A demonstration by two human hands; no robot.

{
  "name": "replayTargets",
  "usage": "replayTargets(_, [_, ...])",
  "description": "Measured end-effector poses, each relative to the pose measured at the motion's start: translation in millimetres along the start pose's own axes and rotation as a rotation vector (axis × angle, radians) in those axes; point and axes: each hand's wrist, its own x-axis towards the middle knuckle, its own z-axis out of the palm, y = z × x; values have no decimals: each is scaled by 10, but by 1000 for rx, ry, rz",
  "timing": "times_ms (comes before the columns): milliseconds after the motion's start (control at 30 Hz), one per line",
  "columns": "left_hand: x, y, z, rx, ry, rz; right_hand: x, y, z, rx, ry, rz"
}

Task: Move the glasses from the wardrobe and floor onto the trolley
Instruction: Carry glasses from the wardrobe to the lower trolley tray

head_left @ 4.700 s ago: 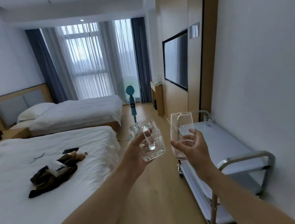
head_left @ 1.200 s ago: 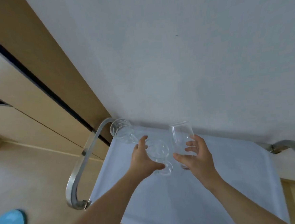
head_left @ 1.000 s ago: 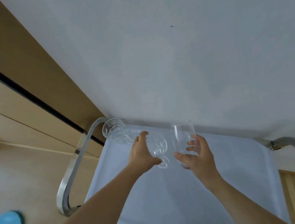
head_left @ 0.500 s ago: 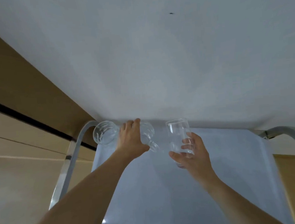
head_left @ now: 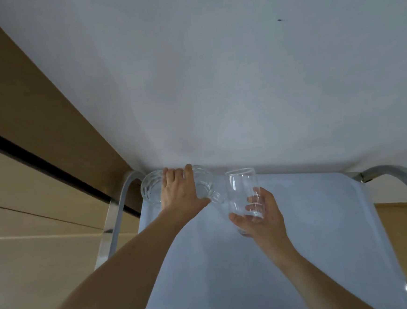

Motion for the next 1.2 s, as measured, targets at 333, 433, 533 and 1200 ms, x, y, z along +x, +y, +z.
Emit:
replayTargets(333, [-224, -332, 30, -177, 31, 112, -276, 88, 281, -58, 91, 1])
replayTargets(433, [-343, -498, 31, -214, 94, 115, -375, 118, 342, -59, 103, -11])
replayTargets(533, [-467, -597, 18, -260, 150, 121, -480, 172, 378, -65, 108, -32])
replayTargets(1200, [-2279, 97, 218, -255, 170, 63, -1740, 621, -341, -80, 14, -93])
